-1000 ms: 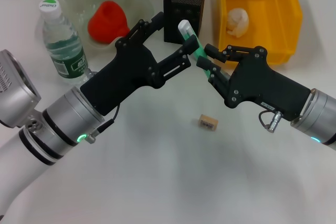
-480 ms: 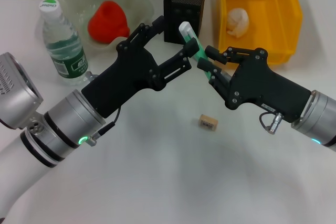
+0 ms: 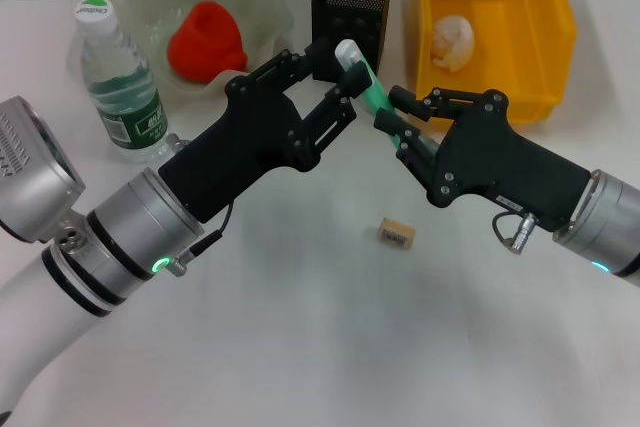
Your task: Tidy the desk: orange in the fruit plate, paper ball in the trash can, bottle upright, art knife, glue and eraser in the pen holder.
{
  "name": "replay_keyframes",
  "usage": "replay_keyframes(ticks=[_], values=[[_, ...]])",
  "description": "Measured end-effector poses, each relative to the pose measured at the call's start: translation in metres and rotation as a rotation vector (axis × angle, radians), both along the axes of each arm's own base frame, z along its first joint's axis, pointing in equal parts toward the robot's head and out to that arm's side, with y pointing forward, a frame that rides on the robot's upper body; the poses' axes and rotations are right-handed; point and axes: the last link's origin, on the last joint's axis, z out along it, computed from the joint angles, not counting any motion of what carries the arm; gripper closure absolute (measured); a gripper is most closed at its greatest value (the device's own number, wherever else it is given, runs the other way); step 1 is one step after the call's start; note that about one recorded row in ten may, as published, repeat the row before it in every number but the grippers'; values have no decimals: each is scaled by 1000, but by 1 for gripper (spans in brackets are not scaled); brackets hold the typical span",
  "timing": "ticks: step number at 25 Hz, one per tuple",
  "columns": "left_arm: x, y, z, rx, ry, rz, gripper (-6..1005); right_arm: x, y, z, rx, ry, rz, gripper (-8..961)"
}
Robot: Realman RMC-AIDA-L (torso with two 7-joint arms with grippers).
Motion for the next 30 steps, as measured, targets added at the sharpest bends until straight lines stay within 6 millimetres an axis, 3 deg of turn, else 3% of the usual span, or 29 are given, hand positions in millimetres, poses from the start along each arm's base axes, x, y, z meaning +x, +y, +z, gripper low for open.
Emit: replay_keyframes(ticks=[4, 15, 21, 24, 30], values=[[2, 1, 0, 0, -1, -3, 548, -1, 3, -1, 1, -11, -4, 806], [1, 5, -3, -4, 4, 30, 556, -2, 8, -3, 1, -27, -5, 807], [1, 6, -3, -4, 2, 31, 662, -3, 8, -2, 3, -27, -2, 807], [2, 6, -3, -4, 1, 31, 773, -3, 9, -2, 4, -27, -1, 808], [2, 6, -3, -6, -1, 32, 862, -6, 11, -2, 3, -26, 5, 815]])
